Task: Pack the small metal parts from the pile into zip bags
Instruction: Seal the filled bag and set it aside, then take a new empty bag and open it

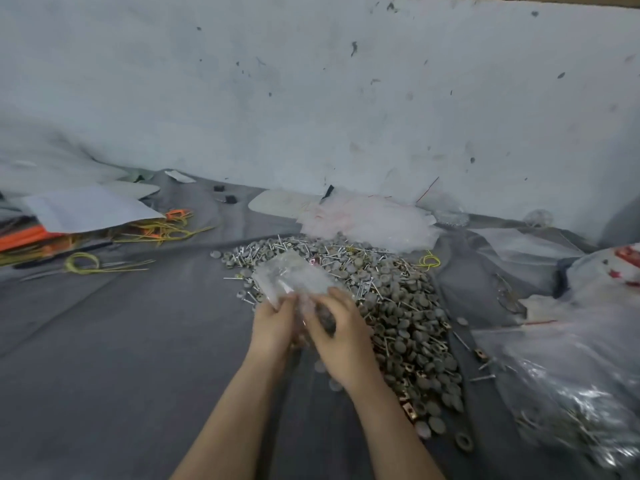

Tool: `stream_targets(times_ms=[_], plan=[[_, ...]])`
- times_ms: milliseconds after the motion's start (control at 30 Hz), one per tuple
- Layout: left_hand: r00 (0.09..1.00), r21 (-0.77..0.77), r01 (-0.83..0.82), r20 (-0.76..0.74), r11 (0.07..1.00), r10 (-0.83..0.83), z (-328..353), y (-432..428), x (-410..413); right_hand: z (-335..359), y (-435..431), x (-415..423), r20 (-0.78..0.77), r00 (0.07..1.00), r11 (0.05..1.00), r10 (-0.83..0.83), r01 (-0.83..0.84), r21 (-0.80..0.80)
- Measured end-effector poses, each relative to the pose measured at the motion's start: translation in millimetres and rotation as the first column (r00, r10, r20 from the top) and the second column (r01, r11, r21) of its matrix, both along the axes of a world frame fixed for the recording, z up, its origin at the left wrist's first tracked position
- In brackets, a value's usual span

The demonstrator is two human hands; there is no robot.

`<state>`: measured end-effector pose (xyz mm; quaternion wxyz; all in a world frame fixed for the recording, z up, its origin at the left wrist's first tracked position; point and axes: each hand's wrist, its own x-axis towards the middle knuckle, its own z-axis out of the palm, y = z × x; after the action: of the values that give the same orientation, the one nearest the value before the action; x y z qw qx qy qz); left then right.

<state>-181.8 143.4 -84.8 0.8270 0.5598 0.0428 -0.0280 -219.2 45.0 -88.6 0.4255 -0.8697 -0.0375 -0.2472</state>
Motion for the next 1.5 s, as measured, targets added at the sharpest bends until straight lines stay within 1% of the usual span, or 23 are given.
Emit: stream_targets(times_ms=[67, 133, 233, 300, 367, 467, 567, 633, 700, 767, 800, 833, 867, 900, 933, 967, 1067, 1133, 1200, 1267, 1333, 1433, 1500], plan=[[0.998, 0.013, -0.038, 0.054, 0.999, 0.037, -7.8, 5.6, -4.0, -3.3, 2.5, -2.9, -0.005, 0.999, 0.995, -0.036, 0.037, 0.096], [0.992, 0.048, -0.017, 0.126, 0.999, 0.011, -9.6, 7.4, -6.7, -3.0, 1.3, -1.9, 0.008, 0.995, 0.975, -0.101, 0.097, 0.198], [0.986, -0.066, 0.086, 0.148, 0.994, -0.076, -9.7, 10.5, -5.8, -2.1, -4.7, -3.0, 0.025, 0.987, 0.913, -0.157, 0.136, 0.385], [0.987, -0.143, 0.13, 0.114, 0.981, -0.114, -12.2, 11.8, -4.2, -1.7, -9.0, -4.8, 0.09, 0.966, 0.9, -0.241, 0.188, 0.394], [0.991, -0.115, 0.11, 0.082, 0.987, -0.101, -15.1, 10.6, -3.2, 0.3, -14.7, -5.2, 0.177, 0.928, 0.897, -0.329, 0.249, 0.366], [0.991, 0.013, -0.116, 0.073, 0.993, 0.115, -17.3, 11.1, 0.5, 2.6, -36.2, -4.4, 0.232, 0.84, 0.849, -0.491, 0.402, 0.344], [0.911, 0.099, -0.41, 0.088, 0.907, 0.403, -16.6, 21.1, 3.6, 3.7, -61.4, -6.9, 0.144, 0.779, 0.767, -0.611, 0.536, 0.353], [0.84, 0.137, -0.543, 0.093, 0.828, 0.535, -14.6, 26.7, 3.6, 6.2, -64.3, -8.0, 0.038, 0.746, 0.728, -0.665, 0.637, 0.255], [0.805, 0.163, -0.593, 0.125, 0.788, 0.58, -11.0, 27.4, 0.4, 7.6, -55.5, -8.4, 0.053, 0.71, 0.711, -0.702, 0.694, 0.111], [0.803, 0.232, -0.594, 0.217, 0.77, 0.555, -7.6, 23.4, -4.4, 10.3, -40.5, -9.4, 0.174, 0.74, 0.758, -0.65, 0.647, 0.08], [0.809, 0.287, -0.584, 0.29, 0.759, 0.512, -6.9, 20.1, -6.9, 11.6, -31.3, -11.1, 0.25, 0.782, 0.818, -0.571, 0.568, 0.088], [0.817, 0.348, -0.566, 0.361, 0.747, 0.45, -7.1, 16.2, -9.7, 11.5, -20.9, -12.8, 0.288, 0.85, 0.897, -0.442, 0.429, 0.112], [0.83, 0.406, -0.535, 0.418, 0.741, 0.37, -8.7, 11.4, -11.9, 11.5, -9.5, -15.0, 0.265, 0.922, 0.957, -0.283, 0.254, 0.139], [0.845, 0.453, -0.49, 0.455, 0.745, 0.28, -10.3, 6.2, -14.1, 11.5, 1.5, -16.5, 0.207, 0.97, 0.984, -0.125, 0.094, 0.154], [0.859, 0.484, -0.435, 0.476, 0.759, 0.189, -11.8, 1.7, -16.2, 10.1, 10.2, -16.3, 0.142, 0.99, 0.988, -0.006, -0.016, 0.151], [0.866, 0.518, -0.383, 0.489, 0.765, 0.103, -13.0, -1.9, -17.5, 7.3, 16.1, -14.4, 0.102, 0.994, 0.99, 0.049, -0.062, 0.125], [0.819, 0.621, -0.345, 0.566, 0.703, -0.098, -15.3, -6.9, -19.1, 0.1, 15.1, -5.0, 0.052, 0.998, 0.991, -0.042, 0.035, 0.128], [0.791, 0.637, -0.294, 0.581, 0.713, -0.193, -15.3, -9.2, -20.2, -1.3, 6.0, -0.7, -0.016, 0.994, 0.974, -0.105, 0.106, 0.198], [0.777, 0.632, -0.247, 0.582, 0.735, -0.239, -16.3, -10.6, -20.1, -1.4, -0.3, 1.4, -0.059, 0.993, 0.961, -0.106, 0.118, 0.252], [0.782, 0.649, -0.239, 0.569, 0.722, -0.253, -17.1, -11.2, -20.2, -1.3, 0.0, 0.9, -0.072, 0.993, 0.954, -0.095, 0.112, 0.278], [0.818, 0.65, -0.257, 0.541, 0.715, -0.198, -16.7, -10.7, -20.4, -1.7, 1.4, -0.7, -0.044, 0.991, 0.953, -0.13, 0.137, 0.271], [0.876, 0.573, -0.355, 0.48, 0.739, 0.049, -14.5, -5.7, -18.7, -1.7, 1.0, -3.0, 0.082, 0.965, 0.935, -0.247, 0.215, 0.282], [0.874, 0.523, -0.409, 0.461, 0.748, 0.155, -13.1, -2.9, -17.7, -0.9, 1.5, -4.5, 0.134, 0.962, 0.932, -0.238, 0.187, 0.31]])
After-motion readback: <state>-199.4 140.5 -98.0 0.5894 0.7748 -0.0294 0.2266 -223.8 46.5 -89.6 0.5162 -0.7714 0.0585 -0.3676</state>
